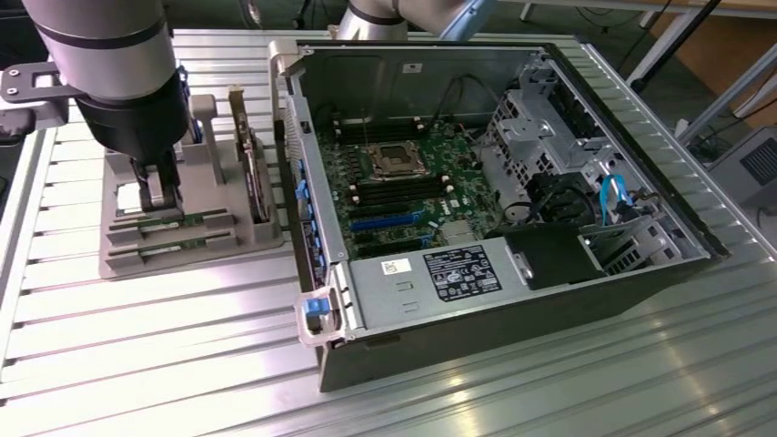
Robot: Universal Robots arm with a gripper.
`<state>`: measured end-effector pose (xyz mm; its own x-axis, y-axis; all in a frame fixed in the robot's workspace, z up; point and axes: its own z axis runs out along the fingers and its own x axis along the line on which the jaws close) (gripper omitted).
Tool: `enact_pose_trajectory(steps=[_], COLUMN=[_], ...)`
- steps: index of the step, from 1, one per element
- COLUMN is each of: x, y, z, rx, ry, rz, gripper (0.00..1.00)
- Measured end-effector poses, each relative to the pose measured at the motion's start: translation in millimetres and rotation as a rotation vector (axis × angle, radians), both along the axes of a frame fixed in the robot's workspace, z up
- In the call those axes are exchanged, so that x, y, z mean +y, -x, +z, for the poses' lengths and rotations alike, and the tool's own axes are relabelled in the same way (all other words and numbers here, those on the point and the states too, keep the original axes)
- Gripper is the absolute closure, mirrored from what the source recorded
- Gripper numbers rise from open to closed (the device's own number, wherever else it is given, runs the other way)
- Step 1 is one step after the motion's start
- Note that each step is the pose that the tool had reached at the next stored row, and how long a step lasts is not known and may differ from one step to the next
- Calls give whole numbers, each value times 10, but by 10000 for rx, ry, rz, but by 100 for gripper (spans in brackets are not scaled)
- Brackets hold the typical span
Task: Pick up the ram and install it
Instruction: 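Pick up the ram and move it above insertion slot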
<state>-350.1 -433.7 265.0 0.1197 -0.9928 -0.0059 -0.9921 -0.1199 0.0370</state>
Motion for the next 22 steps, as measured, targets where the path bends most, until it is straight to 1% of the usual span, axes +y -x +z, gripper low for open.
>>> enact_pose_trajectory(steps=[3,9,11,14,15,18,19,20,22], x=[-23,-54,-57,-57,-59,-60,-60,-60,-60], y=[29,59,86,88,91,90,90,90,90], z=[-114,-312,-406,-575,-596,-598,-598,-598,-598], rx=[1,1,1,1,1,1,2,2,1], ry=[1,0,0,1,1,1,0,0,0], rz=[7,14,15,15,15,16,14,15,15], gripper=[70,70,70,70,70,71,84,87,87])
